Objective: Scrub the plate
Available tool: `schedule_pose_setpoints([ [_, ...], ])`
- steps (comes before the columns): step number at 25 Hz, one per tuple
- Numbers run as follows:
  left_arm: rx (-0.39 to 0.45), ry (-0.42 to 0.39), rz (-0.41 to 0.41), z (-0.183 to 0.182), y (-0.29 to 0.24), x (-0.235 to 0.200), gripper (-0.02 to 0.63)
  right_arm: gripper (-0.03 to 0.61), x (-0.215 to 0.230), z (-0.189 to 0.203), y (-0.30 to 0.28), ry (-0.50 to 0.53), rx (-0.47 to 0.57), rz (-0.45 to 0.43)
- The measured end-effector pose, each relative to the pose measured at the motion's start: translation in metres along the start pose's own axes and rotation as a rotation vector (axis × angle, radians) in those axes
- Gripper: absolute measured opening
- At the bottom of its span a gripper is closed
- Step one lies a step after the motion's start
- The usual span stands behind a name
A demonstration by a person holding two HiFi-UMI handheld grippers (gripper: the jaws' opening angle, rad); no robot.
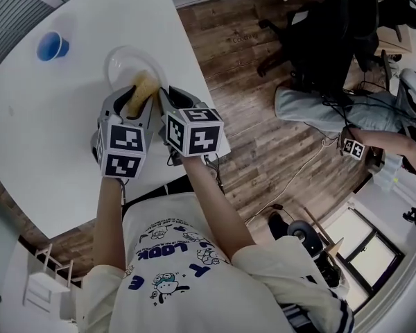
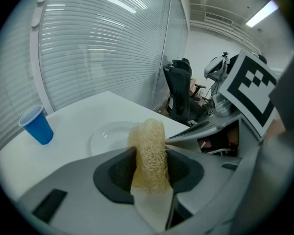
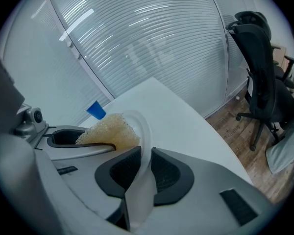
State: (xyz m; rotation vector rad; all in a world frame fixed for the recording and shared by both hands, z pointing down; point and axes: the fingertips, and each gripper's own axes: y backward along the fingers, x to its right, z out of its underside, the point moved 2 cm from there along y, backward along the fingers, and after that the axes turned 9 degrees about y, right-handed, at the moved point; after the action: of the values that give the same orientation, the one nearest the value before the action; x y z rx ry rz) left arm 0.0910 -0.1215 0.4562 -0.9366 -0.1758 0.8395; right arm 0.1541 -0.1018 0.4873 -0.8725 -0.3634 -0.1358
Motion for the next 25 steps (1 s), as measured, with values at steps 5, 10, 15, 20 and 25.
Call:
schedule_pose_setpoints([
  [5, -0.016, -0.037, 0.010, -0.001, -0.013, 0.003, 0.179, 0.060, 0.005, 0.003, -0.001, 0.004, -0.005, 0.001],
  [10, -0.022, -0.077, 0.004, -0.005, -0.018, 0.001, 0.179, 0.060, 0.002, 0.005, -0.003, 0.009, -0.014, -0.003],
  [15, -0.035, -0.143, -0.007, -0.009, -0.023, 0.005, 0.179, 0.060, 0.004, 0.006, -0.001, 0.017, -0.018, -0.004],
  [20, -0.037, -0.140, -0.012, -0.013, -0.026, 0.005, 0.179, 0.061, 0.004, 0.007, -0.001, 0.025, -0.018, -0.005],
  [25, -0.036, -0.138, -0.064, -0.023, -0.031, -0.005, 0.179, 0.061, 0.004, 0.007, -0.001, 0.028, -0.017, -0.003],
])
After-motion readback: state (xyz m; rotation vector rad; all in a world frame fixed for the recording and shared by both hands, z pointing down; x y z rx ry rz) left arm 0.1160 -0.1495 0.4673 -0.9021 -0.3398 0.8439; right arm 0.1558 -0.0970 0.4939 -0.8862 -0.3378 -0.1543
